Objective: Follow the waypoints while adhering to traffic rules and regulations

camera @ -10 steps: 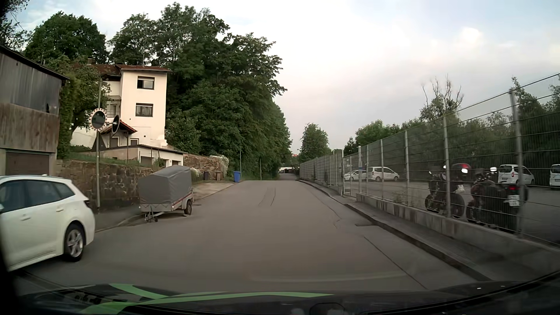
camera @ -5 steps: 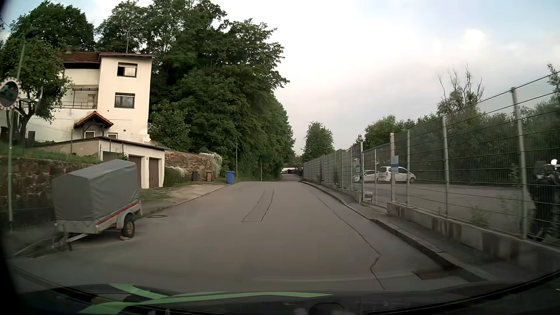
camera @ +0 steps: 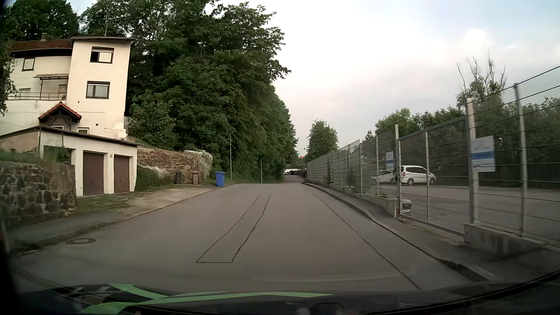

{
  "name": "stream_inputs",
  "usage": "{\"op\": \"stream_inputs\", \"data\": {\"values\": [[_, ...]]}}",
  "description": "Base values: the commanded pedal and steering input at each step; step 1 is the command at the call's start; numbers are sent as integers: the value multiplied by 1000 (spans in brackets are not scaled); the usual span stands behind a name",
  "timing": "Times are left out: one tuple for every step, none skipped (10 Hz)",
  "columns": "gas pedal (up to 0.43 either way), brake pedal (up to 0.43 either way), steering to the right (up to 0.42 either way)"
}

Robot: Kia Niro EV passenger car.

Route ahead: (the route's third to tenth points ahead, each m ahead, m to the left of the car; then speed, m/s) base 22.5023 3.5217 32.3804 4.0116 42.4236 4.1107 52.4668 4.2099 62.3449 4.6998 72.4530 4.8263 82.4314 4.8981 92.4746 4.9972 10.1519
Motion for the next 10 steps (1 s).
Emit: {"op": "stream_inputs", "data": {"values": [[28, 0, -11], [28, 0, -11], [28, 0, -11], [28, 0, -11], [28, 0, -11], [28, 0, -11], [28, 0, -12], [28, 0, -14], [28, 0, -15], [28, 0, -15]]}}
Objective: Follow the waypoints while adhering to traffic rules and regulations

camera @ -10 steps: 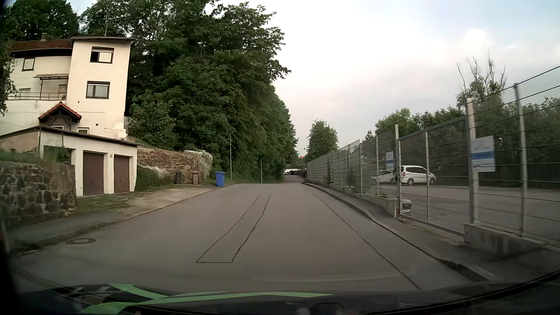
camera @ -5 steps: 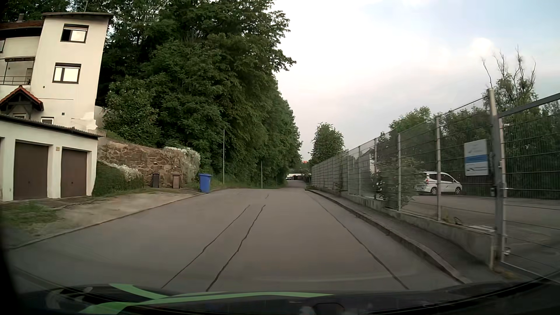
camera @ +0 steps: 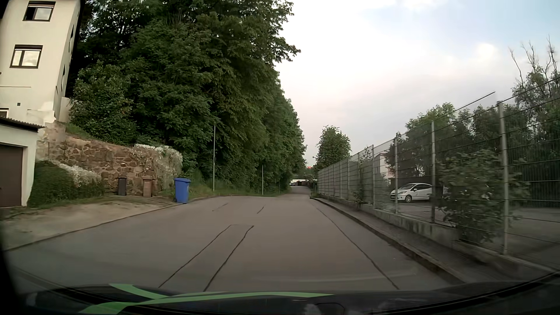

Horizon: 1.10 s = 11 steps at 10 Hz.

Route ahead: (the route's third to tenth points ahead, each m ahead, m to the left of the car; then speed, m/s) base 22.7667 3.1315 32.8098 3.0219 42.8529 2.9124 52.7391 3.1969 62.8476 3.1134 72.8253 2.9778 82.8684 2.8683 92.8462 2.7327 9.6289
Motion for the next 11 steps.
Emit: {"op": "stream_inputs", "data": {"values": [[28, 0, -15], [28, 0, -15], [28, 0, -15], [28, 0, -15], [28, 0, -15], [28, 0, -14], [28, 0, -14], [28, 0, -12], [28, 0, -10], [28, 0, -9], [28, 0, -8]]}}
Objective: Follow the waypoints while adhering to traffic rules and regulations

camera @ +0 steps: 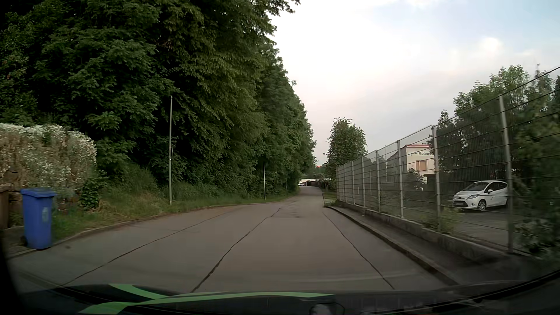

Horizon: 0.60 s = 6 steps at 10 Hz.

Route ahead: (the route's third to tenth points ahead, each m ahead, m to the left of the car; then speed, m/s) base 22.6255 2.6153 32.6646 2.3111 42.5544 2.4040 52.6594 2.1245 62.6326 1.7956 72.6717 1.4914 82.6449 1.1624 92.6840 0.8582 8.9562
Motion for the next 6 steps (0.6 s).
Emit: {"op": "stream_inputs", "data": {"values": [[28, 0, -8], [28, 0, -8], [28, 0, -8], [28, 0, -7], [28, 0, -6], [28, 0, -6]]}}
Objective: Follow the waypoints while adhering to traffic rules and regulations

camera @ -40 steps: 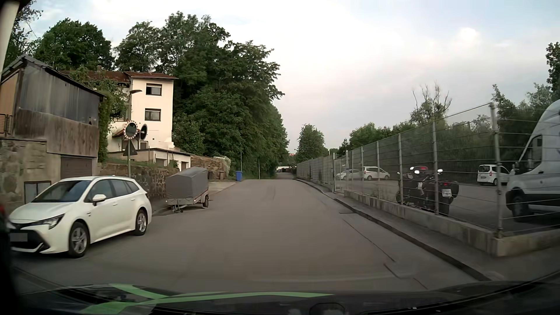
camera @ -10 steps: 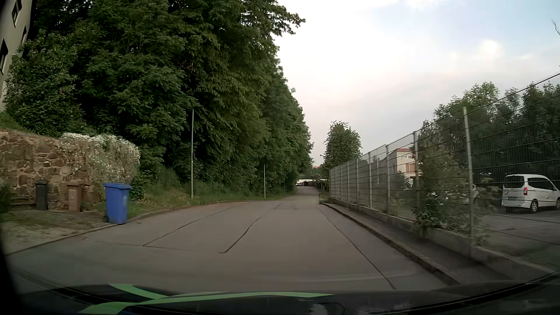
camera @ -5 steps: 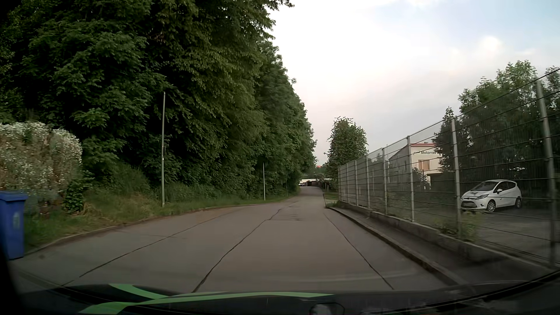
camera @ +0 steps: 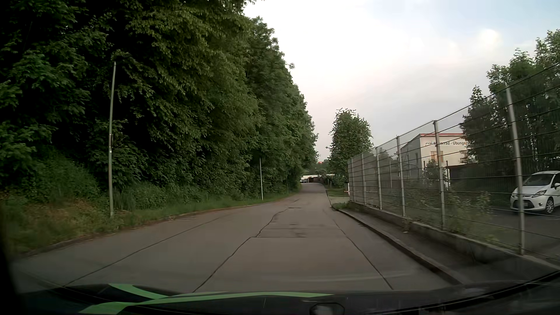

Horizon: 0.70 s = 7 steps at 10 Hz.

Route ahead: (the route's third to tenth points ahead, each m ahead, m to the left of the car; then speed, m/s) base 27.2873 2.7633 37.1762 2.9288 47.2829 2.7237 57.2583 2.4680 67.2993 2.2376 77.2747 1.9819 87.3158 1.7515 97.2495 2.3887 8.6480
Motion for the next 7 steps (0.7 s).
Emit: {"op": "stream_inputs", "data": {"values": [[28, 0, -5], [28, 0, -3], [28, 0, -1], [28, 0, 0], [28, 0, 1], [28, 0, 1], [28, 0, 2]]}}
